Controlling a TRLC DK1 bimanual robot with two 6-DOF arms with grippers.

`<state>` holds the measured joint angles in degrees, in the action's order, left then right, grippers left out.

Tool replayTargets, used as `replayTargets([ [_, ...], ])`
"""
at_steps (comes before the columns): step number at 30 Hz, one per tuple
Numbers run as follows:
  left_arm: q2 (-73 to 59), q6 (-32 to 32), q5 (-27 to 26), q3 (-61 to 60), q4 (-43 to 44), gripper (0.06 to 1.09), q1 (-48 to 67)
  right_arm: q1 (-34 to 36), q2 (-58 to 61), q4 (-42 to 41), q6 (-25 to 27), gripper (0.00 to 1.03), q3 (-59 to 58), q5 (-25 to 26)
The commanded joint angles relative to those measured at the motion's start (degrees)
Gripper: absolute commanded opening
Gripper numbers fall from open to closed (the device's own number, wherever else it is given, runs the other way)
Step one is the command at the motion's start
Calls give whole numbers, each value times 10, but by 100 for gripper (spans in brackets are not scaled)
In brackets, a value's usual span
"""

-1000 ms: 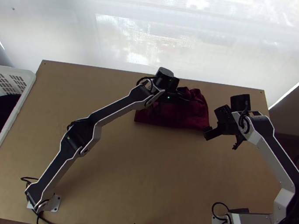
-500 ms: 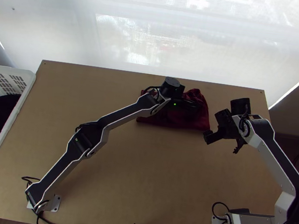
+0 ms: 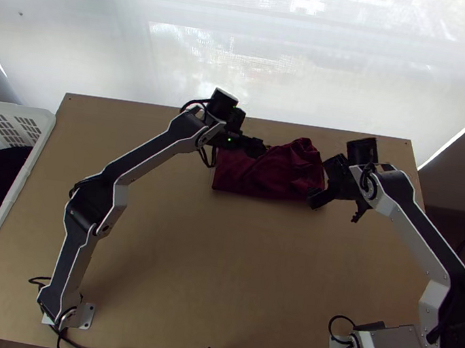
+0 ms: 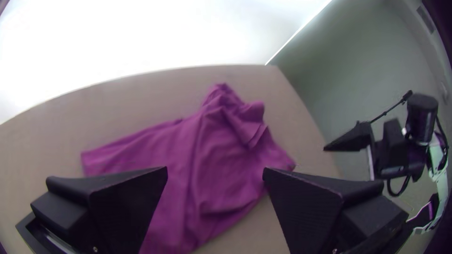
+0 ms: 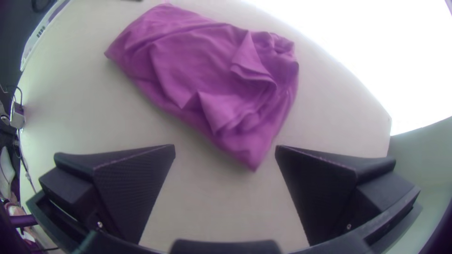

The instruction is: Fold the t-shirt

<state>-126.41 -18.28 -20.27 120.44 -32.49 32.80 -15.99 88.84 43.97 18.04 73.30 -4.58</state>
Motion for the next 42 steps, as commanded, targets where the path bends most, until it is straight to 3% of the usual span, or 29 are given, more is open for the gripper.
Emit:
replayTargets([
  [1,63,77,0,-145,-41,104,-29,-70,129,-34,-2,99,121,-2],
  [9,32,106,30,-198,-20,104,-27,-89,287,-87,-14,99,173,-17],
  [22,1,141,45,-205,-26,104,-26,55,308,-129,4,99,142,-38],
  [30,0,152,59,-206,-29,104,-24,94,260,-121,19,99,104,-46],
  [42,14,152,74,-206,-42,104,-26,83,113,-94,22,99,31,-52],
])
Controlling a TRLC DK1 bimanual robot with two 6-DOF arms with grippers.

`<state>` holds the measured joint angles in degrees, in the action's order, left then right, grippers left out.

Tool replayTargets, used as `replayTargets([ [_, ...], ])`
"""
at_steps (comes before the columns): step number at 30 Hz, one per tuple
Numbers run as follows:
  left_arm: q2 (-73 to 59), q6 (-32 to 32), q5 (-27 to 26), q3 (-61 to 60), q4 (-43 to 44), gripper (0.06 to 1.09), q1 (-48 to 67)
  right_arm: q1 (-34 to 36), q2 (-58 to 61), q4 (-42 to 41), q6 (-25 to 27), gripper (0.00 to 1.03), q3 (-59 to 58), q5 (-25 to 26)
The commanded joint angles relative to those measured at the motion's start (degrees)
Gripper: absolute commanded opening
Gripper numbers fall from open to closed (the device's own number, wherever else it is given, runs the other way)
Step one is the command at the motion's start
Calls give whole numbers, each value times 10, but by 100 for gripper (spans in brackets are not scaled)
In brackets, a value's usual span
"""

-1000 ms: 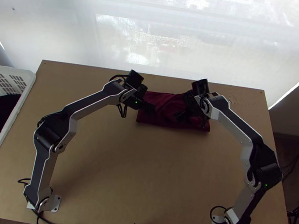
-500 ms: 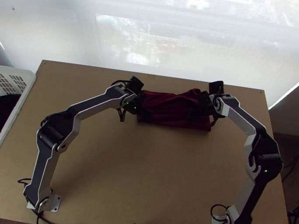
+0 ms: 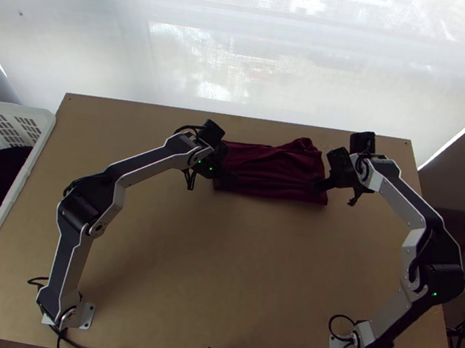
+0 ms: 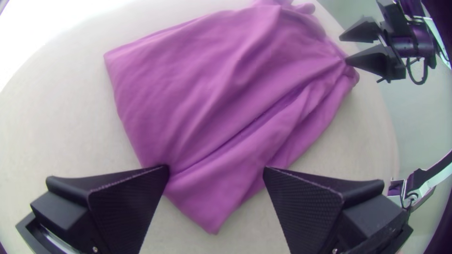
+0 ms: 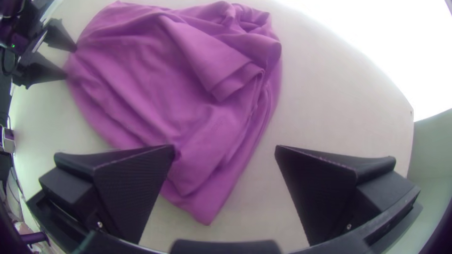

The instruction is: Fold the t-shirt

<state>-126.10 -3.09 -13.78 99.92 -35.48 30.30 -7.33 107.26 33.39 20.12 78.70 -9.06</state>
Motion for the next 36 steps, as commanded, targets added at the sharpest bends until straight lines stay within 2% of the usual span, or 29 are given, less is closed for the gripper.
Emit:
replayTargets([
  [1,17,0,9,-1,-14,104,-1,-11,-77,12,-2,99,-15,-9],
  [5,56,0,9,-1,-28,104,-1,-60,-67,20,-25,99,45,-8],
  [10,143,-2,10,-1,-52,104,-1,-141,0,23,-67,99,125,-8],
  [18,290,3,42,-36,-74,104,-24,-228,137,21,-85,99,199,-8],
  [28,425,15,54,-182,-74,104,-83,-231,204,15,-81,99,187,-8],
  [36,468,19,54,-219,-74,104,-119,-192,200,6,-78,99,161,-7],
])
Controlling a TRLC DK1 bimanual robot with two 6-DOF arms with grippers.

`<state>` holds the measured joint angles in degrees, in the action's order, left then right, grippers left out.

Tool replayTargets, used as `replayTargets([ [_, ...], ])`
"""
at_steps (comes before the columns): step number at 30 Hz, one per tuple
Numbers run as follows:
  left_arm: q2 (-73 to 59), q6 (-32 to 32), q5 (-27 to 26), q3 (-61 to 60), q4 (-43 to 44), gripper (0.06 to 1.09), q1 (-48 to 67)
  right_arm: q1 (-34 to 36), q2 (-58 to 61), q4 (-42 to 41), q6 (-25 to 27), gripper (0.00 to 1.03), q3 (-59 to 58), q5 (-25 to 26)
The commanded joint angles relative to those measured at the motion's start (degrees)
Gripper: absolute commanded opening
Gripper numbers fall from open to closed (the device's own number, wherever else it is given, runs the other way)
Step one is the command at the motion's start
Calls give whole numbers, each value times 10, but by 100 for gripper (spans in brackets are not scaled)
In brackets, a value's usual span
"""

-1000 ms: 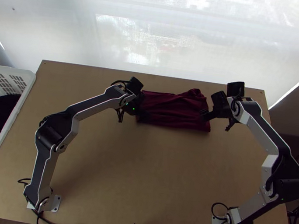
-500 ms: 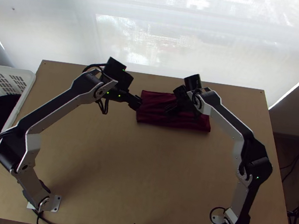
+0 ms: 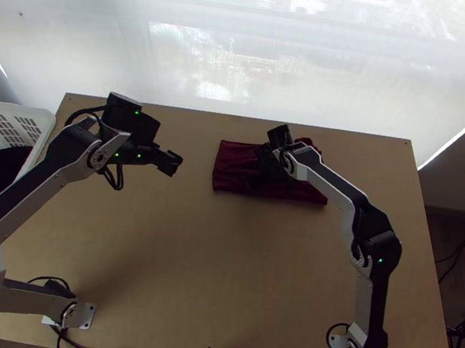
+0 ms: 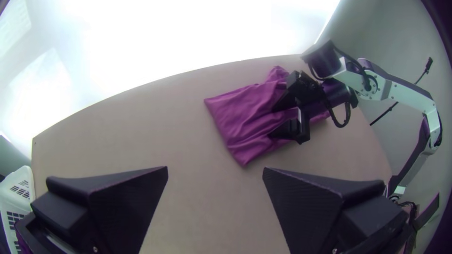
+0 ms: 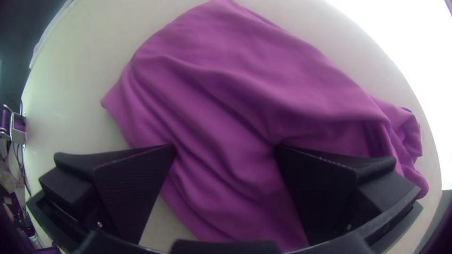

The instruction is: Fold the t-shirt

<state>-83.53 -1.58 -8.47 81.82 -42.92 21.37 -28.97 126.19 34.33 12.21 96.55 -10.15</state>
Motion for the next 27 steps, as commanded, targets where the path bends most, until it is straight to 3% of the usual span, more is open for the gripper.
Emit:
replayTargets([
  [1,43,4,1,-39,0,104,-33,33,7,-4,1,99,-22,4],
  [27,50,11,1,-39,-1,104,-48,286,-75,-29,70,99,-127,5],
])
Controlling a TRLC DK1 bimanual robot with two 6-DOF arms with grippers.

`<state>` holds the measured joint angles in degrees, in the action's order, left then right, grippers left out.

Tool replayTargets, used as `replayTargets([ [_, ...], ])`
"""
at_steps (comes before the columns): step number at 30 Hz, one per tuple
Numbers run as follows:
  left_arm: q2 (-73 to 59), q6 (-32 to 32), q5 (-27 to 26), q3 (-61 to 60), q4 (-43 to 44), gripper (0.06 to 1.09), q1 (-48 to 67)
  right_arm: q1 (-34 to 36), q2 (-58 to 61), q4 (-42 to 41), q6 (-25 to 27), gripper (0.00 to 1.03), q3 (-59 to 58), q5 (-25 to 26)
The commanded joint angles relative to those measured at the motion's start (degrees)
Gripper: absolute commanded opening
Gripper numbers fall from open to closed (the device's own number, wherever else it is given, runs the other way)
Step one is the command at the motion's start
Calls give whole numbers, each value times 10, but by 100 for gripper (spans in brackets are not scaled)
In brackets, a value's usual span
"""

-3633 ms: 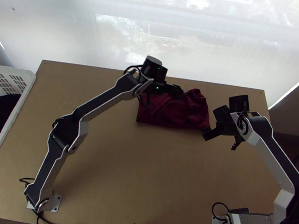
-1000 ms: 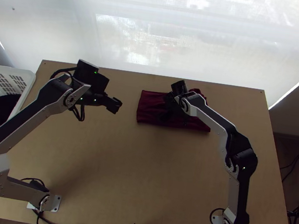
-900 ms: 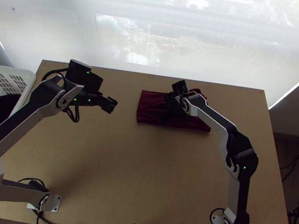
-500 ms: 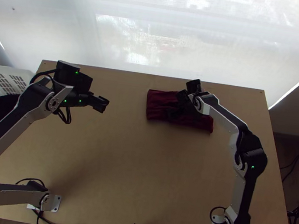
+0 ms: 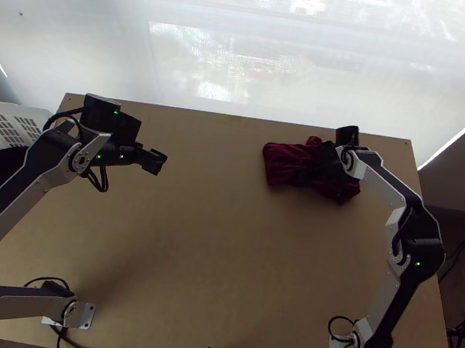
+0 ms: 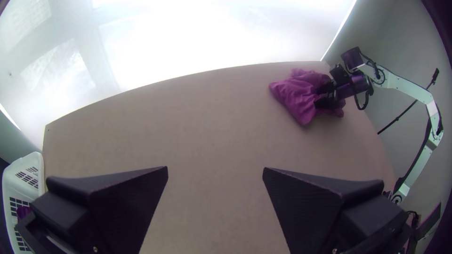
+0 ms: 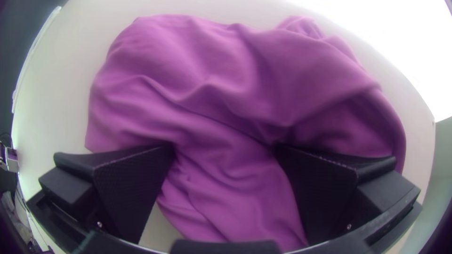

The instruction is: Fold the t-shirt

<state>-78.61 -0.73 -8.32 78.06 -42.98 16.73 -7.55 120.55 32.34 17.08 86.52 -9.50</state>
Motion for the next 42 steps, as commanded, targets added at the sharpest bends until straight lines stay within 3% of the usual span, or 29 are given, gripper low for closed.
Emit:
replayTargets([
  [1,2,2,0,-1,0,104,-2,83,-20,-10,25,99,-29,-2],
  [21,11,9,1,-2,-5,104,-8,234,2,-25,69,99,10,0],
  [36,33,21,15,-13,-18,104,-11,239,119,17,68,99,218,14],
  [42,41,21,15,-22,-19,104,-18,230,142,25,68,99,243,17],
])
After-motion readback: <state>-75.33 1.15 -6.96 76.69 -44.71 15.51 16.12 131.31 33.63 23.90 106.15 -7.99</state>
